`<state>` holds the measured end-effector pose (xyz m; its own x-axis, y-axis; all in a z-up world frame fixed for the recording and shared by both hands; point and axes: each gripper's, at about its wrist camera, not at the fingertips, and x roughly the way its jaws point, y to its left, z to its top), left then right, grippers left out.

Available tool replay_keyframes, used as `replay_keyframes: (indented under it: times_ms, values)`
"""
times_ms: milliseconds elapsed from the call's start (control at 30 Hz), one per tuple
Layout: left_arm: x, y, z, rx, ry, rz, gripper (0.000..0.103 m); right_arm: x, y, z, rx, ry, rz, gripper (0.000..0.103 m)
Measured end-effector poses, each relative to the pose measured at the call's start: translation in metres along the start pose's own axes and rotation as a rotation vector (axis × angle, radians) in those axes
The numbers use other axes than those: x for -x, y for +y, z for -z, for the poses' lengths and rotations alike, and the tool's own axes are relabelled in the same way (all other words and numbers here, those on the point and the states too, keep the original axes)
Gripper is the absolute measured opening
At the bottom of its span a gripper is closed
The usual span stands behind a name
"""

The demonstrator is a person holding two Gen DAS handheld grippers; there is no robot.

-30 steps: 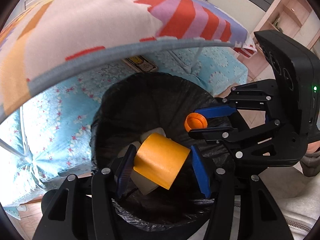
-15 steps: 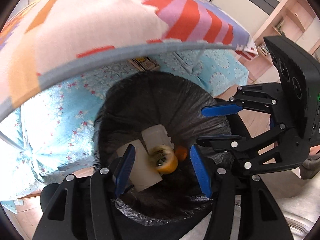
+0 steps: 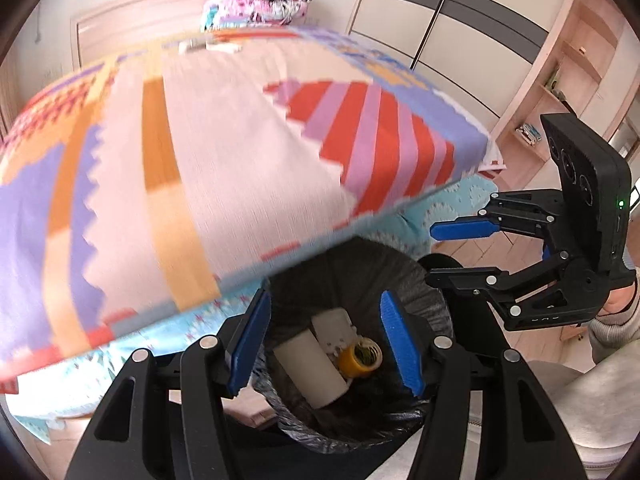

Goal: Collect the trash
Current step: 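Carry the tape roll and cap down and open both tools over the bin, then move both open tools back toward the tube and strip on the bed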

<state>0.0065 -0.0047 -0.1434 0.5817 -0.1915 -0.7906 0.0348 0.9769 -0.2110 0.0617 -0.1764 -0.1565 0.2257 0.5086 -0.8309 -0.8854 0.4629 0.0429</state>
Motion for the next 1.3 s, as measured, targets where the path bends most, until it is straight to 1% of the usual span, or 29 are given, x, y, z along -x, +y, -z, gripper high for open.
replay_keyframes:
  times_ms: [200, 367, 467, 600, 700, 933, 1300]
  values:
    - [0.019, -0.001, -0.015, -0.035, -0.055, -0.018, 0.055, 0.02, 0.003, -0.015, 0.034, -0.055, 0.015, 0.045]
    - [0.035, 0.006, -0.037, -0.055, -0.104, -0.045, 0.055, 0.034, -0.004, -0.033, 0.053, -0.101, 0.025, 0.045]
    - [0.045, 0.01, -0.05, -0.087, -0.13, -0.079, 0.055, 0.037, -0.01, -0.046, 0.063, -0.122, 0.038, 0.045]
    - [0.052, 0.02, -0.064, -0.124, -0.147, -0.096, 0.055, 0.038, -0.016, -0.065, 0.083, -0.142, 0.052, 0.045]
    - [0.053, 0.029, -0.079, -0.127, -0.16, -0.108, 0.055, 0.037, -0.019, -0.081, 0.112, -0.155, 0.073, 0.045]
    - [0.046, 0.059, -0.115, -0.117, -0.178, -0.112, 0.055, 0.029, -0.031, -0.121, 0.146, -0.184, 0.077, 0.045]
    - [0.023, 0.103, -0.173, -0.112, -0.193, -0.126, 0.055, -0.006, -0.072, -0.177, 0.099, -0.186, 0.052, 0.045]
